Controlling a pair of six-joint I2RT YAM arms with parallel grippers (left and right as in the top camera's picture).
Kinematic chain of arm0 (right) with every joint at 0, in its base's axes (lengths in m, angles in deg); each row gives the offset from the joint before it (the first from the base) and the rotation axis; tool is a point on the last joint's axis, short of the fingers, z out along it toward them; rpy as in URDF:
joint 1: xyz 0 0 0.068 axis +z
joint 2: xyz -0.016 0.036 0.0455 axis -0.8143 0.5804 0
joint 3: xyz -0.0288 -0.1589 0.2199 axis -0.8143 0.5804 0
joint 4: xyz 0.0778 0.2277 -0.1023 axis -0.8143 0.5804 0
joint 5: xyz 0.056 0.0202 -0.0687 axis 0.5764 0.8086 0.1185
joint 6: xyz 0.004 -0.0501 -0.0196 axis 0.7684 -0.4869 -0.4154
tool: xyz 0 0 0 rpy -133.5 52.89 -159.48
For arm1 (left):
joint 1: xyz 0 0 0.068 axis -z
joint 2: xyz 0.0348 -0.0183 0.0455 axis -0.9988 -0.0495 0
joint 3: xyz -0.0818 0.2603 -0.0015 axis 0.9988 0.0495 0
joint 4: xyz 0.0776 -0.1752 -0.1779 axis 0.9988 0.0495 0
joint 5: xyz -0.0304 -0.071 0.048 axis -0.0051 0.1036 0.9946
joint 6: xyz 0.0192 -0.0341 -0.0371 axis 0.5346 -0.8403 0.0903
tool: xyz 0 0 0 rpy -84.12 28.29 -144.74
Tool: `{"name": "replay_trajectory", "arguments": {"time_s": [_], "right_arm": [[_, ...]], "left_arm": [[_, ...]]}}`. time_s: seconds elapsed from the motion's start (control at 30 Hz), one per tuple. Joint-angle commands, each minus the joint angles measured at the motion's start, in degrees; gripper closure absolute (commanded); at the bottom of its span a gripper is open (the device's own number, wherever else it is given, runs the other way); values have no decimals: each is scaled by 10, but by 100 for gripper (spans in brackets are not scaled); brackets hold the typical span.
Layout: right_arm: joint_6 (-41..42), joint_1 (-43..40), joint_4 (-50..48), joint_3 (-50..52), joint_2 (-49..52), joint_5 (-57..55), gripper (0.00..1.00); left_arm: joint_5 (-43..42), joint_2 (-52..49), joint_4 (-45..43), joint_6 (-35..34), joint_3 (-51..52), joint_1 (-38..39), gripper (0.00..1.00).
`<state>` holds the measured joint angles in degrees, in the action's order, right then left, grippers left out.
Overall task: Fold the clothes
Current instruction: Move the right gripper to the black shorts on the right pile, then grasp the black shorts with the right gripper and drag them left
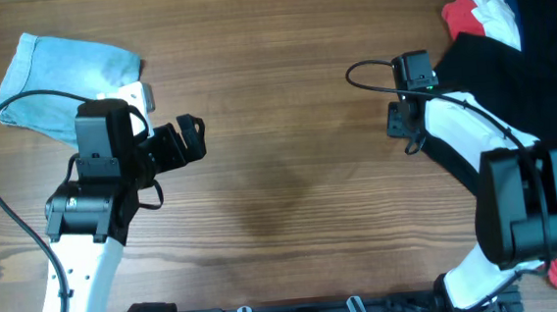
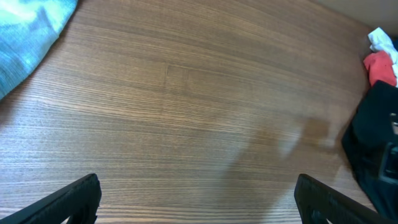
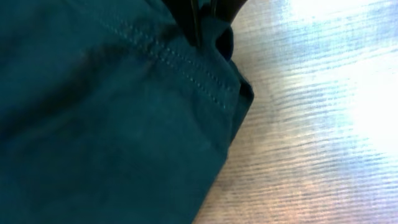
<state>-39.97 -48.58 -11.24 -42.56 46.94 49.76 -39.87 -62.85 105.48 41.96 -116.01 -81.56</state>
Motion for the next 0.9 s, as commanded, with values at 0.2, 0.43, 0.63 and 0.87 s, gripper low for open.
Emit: {"name": "replay_trajectory", "arguments": {"time_s": [0.2, 0.43, 0.63, 0.87], "right_arm": [[-50, 76, 81, -156, -212, 36, 96], [-61, 187, -29, -175, -237, 54, 96], [-11, 230, -199, -175, -153, 118, 96], [12, 232, -284, -175, -112, 57, 15]], "left_arm": [[4, -2, -8, -1, -10, -4, 0], [3, -2, -10, -1, -10, -3, 0], [3, -2, -11, -1, -10, -3, 0], [3, -2, -10, -3, -10, 8, 0]]}}
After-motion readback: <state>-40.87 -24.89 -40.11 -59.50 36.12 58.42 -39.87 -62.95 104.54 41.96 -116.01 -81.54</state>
